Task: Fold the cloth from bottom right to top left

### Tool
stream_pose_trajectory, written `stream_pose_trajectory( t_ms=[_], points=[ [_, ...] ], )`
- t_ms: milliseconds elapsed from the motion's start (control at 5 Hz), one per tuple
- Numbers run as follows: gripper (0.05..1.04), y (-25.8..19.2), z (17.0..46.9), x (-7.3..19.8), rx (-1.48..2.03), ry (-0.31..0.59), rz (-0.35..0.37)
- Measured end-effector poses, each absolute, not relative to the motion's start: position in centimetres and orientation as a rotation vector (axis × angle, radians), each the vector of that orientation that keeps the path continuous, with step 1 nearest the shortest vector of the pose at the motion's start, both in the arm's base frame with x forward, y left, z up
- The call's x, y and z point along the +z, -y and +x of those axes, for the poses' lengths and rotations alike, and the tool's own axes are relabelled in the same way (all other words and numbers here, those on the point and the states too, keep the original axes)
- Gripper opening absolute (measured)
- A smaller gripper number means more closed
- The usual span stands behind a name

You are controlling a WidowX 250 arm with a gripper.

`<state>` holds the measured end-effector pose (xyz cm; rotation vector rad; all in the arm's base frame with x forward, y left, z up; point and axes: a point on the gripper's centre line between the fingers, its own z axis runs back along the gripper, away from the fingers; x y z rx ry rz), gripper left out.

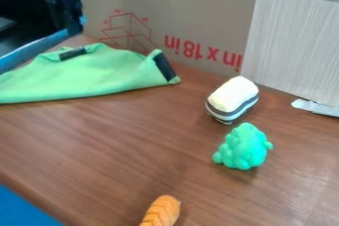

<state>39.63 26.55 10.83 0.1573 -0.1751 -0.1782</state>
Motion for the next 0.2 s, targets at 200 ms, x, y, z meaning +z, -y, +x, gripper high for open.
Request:
stream_pose_trajectory(
  t_ms=[200],
  points=[
    [0.972, -27.79, 38.61, 12.43, -0.136, 0.257, 0.151]
  ],
)
